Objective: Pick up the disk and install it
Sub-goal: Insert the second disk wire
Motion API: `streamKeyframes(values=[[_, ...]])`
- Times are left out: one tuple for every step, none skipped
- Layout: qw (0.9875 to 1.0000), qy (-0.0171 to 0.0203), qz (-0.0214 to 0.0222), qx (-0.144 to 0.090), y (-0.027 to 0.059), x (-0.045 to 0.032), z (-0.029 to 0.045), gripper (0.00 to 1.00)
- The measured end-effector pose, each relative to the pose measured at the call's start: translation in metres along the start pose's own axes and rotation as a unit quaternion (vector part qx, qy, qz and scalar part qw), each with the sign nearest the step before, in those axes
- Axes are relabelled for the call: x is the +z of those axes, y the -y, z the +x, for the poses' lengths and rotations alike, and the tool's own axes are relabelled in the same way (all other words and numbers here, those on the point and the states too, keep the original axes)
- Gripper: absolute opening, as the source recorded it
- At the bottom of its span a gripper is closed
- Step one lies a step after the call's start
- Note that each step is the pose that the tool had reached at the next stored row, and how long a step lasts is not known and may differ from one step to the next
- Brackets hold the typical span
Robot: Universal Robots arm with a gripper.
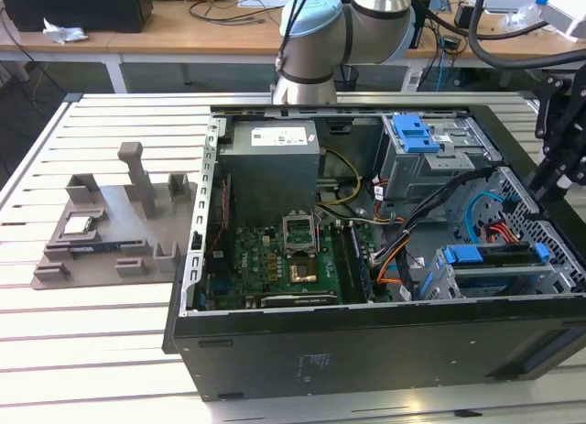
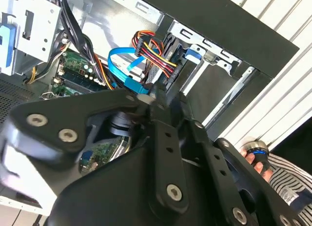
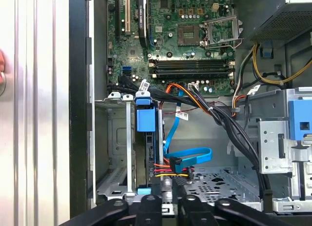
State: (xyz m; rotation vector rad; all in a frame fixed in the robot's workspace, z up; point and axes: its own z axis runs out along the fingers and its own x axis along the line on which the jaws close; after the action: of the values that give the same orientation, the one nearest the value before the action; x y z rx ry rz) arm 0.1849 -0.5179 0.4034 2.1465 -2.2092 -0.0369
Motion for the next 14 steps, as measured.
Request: streamKeyframes(values=[[1.0, 0.0, 0.0, 0.0, 0.0, 0.0, 0.0, 0.24], [1.0, 0.0, 0.0, 0.0, 0.0, 0.0, 0.0, 0.3], [1.0, -0.0002, 0.0, 0.0, -0.0031, 0.0001, -0.0012, 0.3], [1.0, -0.0005, 0.0, 0.0, -0.0113, 0.005, -0.0065, 0.3], [1.0, -0.0008, 0.0, 0.0, -0.0137, 0.0094, -0.0106, 0.3], [1.0, -0.0011, 0.0, 0.0, -0.0151, 0.0123, -0.0124, 0.3], [1.0, -0.0009, 0.0, 0.0, -0.0154, 0.0165, -0.0137, 0.3], [1.0, -0.001, 0.0, 0.0, -0.0153, 0.0186, -0.0138, 0.3], [1.0, -0.001, 0.0, 0.0, -0.0152, 0.0205, -0.0138, 0.3], [1.0, -0.0011, 0.0, 0.0, -0.015, 0.0237, -0.0137, 0.3], [1.0, -0.0011, 0.0, 0.0, -0.0149, 0.0256, -0.0137, 0.3], [1.0, -0.001, 0.0, 0.0, -0.0148, 0.0275, -0.0137, 0.3], [1.0, -0.0011, 0.0, 0.0, -0.0146, 0.0301, -0.0138, 0.3], [1.0, -0.0011, 0.0, 0.0, -0.0146, 0.031, -0.0138, 0.3]])
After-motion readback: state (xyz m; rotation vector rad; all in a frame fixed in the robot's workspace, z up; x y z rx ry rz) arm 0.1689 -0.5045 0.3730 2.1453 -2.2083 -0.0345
